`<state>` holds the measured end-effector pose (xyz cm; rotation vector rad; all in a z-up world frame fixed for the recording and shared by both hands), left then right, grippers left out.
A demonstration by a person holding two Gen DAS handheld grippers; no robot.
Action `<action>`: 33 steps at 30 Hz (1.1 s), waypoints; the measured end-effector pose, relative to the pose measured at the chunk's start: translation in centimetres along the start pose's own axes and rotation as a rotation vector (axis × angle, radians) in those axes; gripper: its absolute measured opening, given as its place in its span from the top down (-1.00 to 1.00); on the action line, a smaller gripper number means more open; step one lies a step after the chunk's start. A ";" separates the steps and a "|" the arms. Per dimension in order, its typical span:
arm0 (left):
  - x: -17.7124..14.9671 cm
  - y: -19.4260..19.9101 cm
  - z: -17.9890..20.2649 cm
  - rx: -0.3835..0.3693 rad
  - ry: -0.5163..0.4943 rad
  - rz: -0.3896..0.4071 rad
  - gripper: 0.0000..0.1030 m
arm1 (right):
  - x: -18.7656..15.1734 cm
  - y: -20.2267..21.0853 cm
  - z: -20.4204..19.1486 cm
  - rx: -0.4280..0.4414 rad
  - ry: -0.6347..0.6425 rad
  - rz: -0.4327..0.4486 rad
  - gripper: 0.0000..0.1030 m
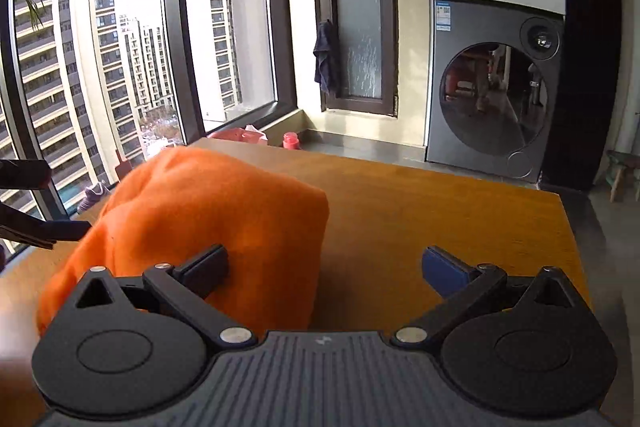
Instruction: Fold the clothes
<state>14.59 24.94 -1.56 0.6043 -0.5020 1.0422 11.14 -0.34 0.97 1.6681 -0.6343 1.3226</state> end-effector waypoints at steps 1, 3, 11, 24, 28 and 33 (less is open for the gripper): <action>-0.3 -0.2 0.5 -0.025 -0.011 -0.013 -1.00 | -0.6 -0.3 0.1 -0.019 0.002 0.000 -1.00; -0.8 -0.7 1.7 -0.115 -0.015 -0.026 -1.00 | -0.6 -0.7 0.8 -0.030 -0.037 0.001 -1.00; -2.2 -3.6 1.9 -0.067 -0.061 -0.072 -1.00 | 4.4 -0.6 0.9 -0.075 0.009 0.092 -1.00; 2.9 1.1 3.5 -0.246 -0.081 0.133 -1.00 | 2.8 -7.8 -5.1 0.030 0.148 -0.043 -1.00; 3.3 -3.1 2.2 -0.157 -0.029 0.087 -1.00 | 3.8 -5.9 -5.1 0.028 0.179 -0.003 -1.00; 1.4 -6.2 -0.5 -0.077 0.034 -0.017 -1.00 | 4.4 -0.4 -4.1 0.197 0.051 0.044 -1.00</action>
Point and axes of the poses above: each gripper's, at about its wrist camera, not at the fingertips, and y roughly against the way its jaws point, z to its right, x to its top, the point moved 2 cm from there along -y, roughly the way its jaws point, and after that the axes turned 12 degrees about z, right-handed, at the moved point
